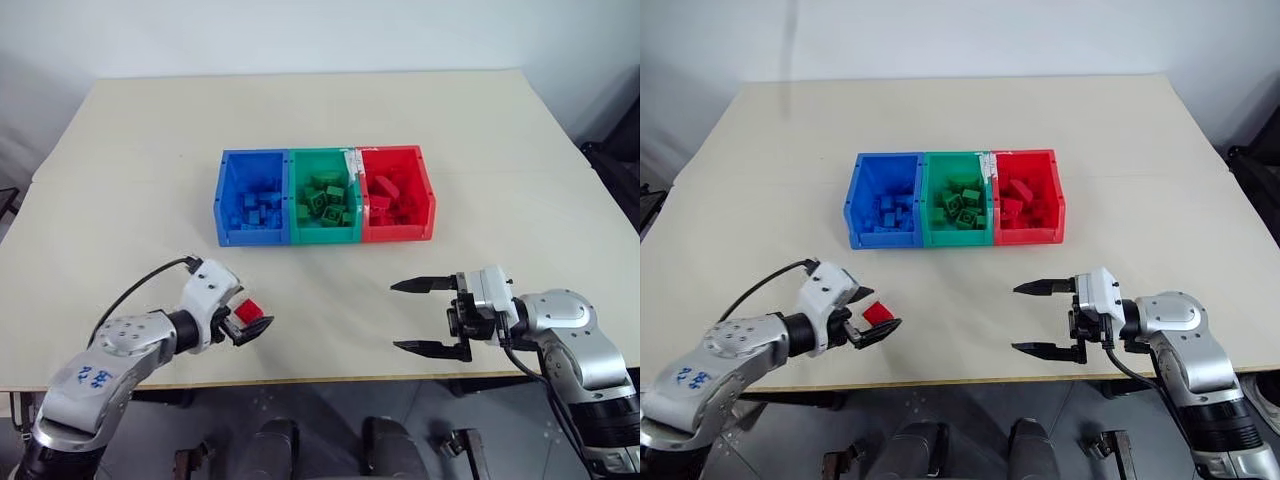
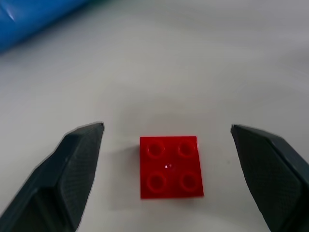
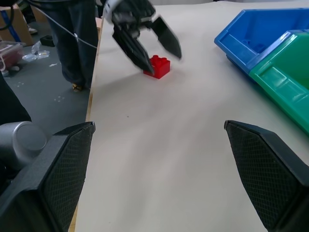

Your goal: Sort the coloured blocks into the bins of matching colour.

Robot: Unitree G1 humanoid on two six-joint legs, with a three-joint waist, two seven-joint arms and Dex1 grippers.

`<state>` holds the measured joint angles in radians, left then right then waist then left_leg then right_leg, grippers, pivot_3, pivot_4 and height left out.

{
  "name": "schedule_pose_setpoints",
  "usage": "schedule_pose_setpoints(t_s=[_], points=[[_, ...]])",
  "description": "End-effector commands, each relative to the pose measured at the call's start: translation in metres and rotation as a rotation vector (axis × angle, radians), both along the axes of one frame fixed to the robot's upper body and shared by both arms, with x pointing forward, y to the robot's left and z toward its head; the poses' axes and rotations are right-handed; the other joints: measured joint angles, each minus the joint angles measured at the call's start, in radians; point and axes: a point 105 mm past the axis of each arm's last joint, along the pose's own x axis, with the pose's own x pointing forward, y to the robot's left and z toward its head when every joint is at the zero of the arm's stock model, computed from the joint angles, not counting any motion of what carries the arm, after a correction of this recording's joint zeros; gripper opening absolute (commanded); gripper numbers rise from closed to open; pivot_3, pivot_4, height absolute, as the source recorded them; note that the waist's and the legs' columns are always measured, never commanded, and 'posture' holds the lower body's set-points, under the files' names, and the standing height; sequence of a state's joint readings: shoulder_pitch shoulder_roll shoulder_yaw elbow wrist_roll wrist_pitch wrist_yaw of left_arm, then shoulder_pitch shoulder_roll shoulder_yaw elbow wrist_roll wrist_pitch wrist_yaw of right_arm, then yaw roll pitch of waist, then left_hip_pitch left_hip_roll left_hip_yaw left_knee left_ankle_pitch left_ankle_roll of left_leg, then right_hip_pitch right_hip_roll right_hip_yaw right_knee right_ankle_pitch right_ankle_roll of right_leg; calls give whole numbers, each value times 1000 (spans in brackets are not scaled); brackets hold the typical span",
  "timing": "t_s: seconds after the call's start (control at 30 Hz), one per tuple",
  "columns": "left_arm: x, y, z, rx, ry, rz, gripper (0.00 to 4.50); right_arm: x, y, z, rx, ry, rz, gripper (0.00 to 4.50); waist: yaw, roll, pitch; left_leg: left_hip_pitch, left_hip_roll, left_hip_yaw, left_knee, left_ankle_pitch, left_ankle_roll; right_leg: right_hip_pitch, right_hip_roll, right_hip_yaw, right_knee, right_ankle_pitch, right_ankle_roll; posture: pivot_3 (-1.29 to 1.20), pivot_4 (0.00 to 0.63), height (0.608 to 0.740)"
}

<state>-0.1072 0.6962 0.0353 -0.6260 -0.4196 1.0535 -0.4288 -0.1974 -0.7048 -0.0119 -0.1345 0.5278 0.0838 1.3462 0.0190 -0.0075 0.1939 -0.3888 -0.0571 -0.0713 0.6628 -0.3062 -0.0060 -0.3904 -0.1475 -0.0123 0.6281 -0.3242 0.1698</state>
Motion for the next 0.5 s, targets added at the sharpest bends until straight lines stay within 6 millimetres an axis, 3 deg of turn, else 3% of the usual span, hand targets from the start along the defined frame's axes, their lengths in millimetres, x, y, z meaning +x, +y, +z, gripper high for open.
schedule_pose_setpoints(t_s=[0.03,0.17,0.4,0.5], points=[[-3,1,-5,64,29,31,4464,-4,-4,11,0,-46,-22,4500,1,0,0,0,0,0,0,0,0,0,0,0,0,0,0,0,150,740],[-2,4,-4,86,44,46,3597,-7,-5,11,4,-44,-40,4500,3,0,0,0,0,0,0,0,0,0,0,1,-1,0,0,0,150,740],[-3,-1,-2,91,42,-17,1471,-8,-2,11,21,-49,-60,4500,4,0,0,0,0,1,0,0,0,0,0,1,-2,0,0,0,150,740],[0,-21,21,46,-95,-196,1479,-7,-5,11,27,-57,-95,4500,4,0,0,0,0,1,0,0,0,0,0,1,-2,0,0,0,150,740]])
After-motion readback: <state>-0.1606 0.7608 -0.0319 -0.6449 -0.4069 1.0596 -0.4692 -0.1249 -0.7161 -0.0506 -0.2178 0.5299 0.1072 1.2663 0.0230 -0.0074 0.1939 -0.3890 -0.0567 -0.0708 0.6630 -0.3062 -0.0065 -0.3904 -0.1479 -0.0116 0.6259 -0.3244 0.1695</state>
